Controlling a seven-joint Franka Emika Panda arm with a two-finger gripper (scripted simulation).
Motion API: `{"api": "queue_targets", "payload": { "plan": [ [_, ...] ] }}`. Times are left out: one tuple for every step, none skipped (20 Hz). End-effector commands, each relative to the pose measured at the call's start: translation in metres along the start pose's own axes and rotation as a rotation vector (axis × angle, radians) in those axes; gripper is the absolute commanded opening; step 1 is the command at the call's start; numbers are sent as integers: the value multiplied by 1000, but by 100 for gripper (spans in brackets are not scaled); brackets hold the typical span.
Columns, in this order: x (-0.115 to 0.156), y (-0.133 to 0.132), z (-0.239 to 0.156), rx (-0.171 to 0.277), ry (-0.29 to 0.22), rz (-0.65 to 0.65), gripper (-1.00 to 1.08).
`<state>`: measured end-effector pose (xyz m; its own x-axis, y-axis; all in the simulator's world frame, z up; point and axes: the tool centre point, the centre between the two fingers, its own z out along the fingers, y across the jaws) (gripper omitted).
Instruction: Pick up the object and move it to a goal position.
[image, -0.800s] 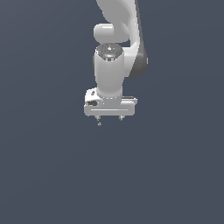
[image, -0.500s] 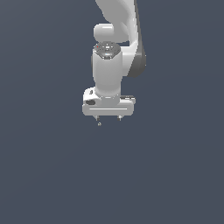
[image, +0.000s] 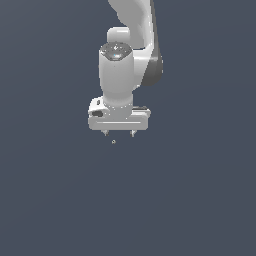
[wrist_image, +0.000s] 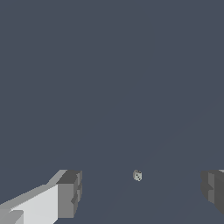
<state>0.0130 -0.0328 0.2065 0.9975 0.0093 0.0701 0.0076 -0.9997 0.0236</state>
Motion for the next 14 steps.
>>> {"api": "queue_targets", "payload": {
  "plan": [
    [-2, 1, 5, 1, -3, 4, 100],
    [-4, 2, 8, 2, -5, 8, 100],
    [-6, 3, 12, 3, -6, 12, 100],
    [-8, 4, 17, 4, -8, 17, 100],
    [-10, 6, 22, 5, -10, 22, 100],
    [-13, 7, 27, 6, -13, 28, 100],
    [-16, 9, 33, 8, -16, 35, 100],
    [-20, 10, 40, 9, -19, 42, 100],
    [-24, 12, 47, 10, -23, 51, 100],
    [-29, 15, 55, 12, -26, 60, 100],
    [-34, 17, 64, 13, -30, 70, 100],
    [-39, 19, 72, 14, -35, 81, 100],
    [-45, 22, 81, 15, -39, 92, 100],
    [-51, 24, 90, 16, -43, 103, 100]
  ]
}}
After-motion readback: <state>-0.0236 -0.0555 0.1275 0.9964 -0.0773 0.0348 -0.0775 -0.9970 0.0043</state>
